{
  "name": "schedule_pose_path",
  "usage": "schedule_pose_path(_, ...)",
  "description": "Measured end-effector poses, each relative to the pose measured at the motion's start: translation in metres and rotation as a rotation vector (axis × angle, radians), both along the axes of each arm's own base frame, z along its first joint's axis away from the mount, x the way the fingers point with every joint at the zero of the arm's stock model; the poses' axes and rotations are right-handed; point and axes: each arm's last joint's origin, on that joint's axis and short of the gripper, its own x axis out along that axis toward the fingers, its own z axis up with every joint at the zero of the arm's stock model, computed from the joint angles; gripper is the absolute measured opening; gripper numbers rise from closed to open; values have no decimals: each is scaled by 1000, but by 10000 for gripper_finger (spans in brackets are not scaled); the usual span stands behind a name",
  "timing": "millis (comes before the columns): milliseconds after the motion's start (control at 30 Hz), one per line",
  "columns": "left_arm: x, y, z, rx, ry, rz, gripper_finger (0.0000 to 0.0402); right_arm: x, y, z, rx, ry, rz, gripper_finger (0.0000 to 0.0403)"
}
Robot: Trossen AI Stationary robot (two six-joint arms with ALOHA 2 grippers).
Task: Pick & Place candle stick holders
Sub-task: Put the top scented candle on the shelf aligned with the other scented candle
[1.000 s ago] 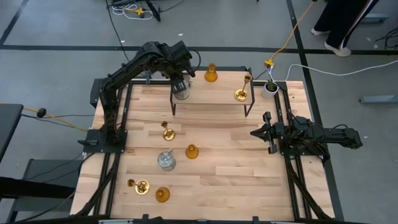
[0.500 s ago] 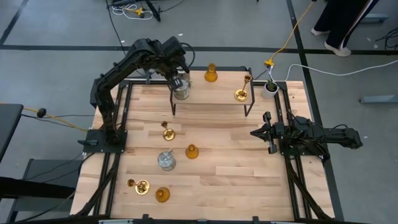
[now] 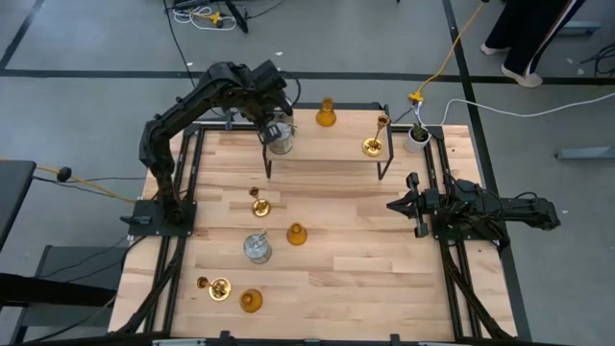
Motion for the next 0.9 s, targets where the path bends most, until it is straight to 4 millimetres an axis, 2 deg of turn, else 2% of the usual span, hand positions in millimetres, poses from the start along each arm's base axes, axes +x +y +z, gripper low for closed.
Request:
schedule_pose_path(267,-22,3,-42,-88,163,50,1,0,0,0,0,0,0,22)
schedule_pose_path(400,-27,6,-60,-112,143,42,1,0,0,0,0,0,0,22)
schedule_pose_path(567,-23,9,-81,-125,101,4,2,0,0,0,0,0,0,22)
schedule_pose_path(667,-20,8,-86,-157,80,-27,2,0,0,0,0,0,0,22)
schedule_pose_path(900,-13,10,-84,-178,-18,-71,3,0,0,0,0,0,0,22)
